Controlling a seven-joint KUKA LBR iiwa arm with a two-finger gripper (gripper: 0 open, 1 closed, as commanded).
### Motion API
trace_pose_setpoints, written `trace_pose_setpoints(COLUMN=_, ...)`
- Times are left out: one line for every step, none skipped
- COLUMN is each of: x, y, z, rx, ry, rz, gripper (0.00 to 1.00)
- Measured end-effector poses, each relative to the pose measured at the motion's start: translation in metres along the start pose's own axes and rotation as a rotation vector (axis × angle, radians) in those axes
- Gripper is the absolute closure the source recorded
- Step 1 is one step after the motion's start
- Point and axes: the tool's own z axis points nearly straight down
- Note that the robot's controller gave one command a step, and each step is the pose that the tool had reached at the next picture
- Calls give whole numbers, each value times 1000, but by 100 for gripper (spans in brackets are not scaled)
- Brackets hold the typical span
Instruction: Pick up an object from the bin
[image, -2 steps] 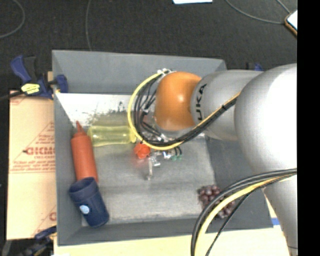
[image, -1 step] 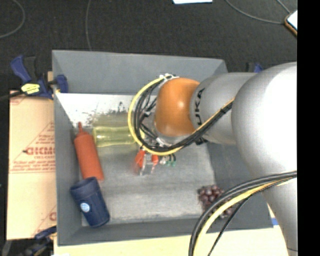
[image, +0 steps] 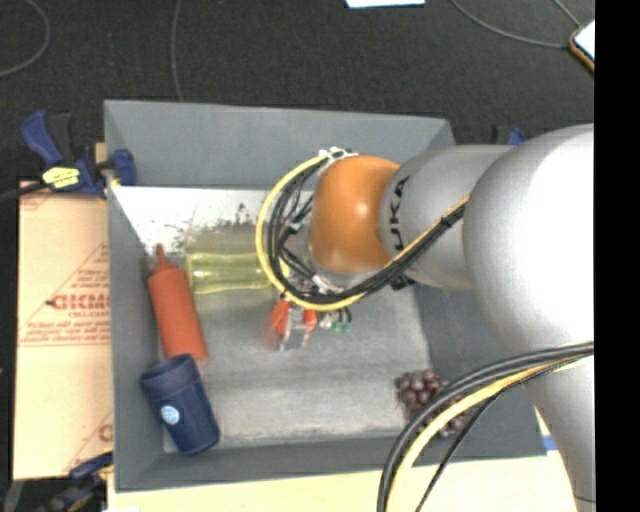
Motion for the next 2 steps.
trace_pose_setpoints(x=2, y=-1, z=-19, rx=1, ry=7, rz=0, gripper=100)
trace_pose_setpoints(x=0, y=-1, z=-40, rx=0, ry=0, rz=1, gripper=100)
